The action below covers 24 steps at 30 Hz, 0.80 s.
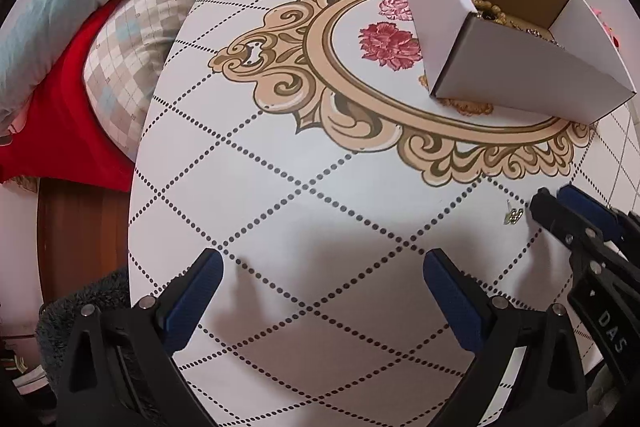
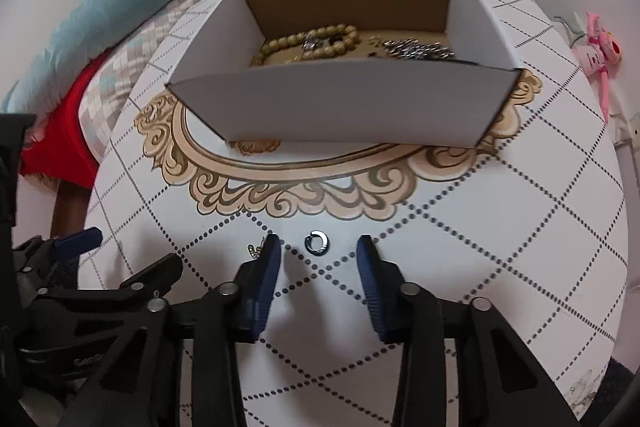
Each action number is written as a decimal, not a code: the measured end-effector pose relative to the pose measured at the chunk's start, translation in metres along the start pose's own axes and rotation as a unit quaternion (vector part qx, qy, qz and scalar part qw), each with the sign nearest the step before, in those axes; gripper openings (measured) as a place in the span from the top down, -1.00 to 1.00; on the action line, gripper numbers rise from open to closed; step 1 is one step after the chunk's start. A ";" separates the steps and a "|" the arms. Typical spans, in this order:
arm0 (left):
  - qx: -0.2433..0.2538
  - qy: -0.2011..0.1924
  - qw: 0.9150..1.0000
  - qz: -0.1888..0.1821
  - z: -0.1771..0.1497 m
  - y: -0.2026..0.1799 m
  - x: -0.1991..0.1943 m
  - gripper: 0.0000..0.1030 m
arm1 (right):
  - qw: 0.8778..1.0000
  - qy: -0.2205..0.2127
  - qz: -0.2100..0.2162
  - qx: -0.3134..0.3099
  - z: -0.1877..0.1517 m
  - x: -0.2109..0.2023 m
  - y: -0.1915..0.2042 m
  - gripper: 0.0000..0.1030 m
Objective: Organize jewelry
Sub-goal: 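Grasp the last black ring with the right tool while the left tool grasps a gold earring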
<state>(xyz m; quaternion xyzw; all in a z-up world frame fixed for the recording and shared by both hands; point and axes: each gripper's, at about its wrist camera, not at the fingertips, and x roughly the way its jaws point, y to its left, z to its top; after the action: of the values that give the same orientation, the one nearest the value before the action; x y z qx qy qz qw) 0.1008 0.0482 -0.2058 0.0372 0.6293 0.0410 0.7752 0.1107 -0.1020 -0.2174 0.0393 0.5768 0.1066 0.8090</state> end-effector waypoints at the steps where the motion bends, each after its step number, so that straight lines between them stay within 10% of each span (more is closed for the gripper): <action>1: 0.001 0.000 1.000 0.000 -0.001 0.000 0.001 -0.98 | 1.000 -0.002 -0.005 -0.006 0.000 0.001 0.003 0.42; 3: 0.002 0.001 1.000 -0.002 -0.002 -0.001 0.000 -0.98 | 1.000 -0.002 -0.016 -0.018 0.001 0.003 0.007 0.77; 20: 0.043 -0.044 0.995 -0.077 -0.006 -0.081 -0.028 -0.87 | 0.993 -0.030 -0.027 0.112 -0.028 -0.048 -0.087 0.77; 24: 0.055 -0.041 0.995 -0.075 -0.004 -0.094 -0.025 -0.16 | 0.992 -0.031 -0.028 0.122 -0.031 -0.051 -0.095 0.77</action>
<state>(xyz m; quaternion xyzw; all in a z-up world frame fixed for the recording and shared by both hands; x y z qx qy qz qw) 0.0937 -0.0485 -0.1924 0.0335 0.5992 -0.0536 0.7981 0.0782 -0.2079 -0.1986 0.1253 0.5607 0.0116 0.8184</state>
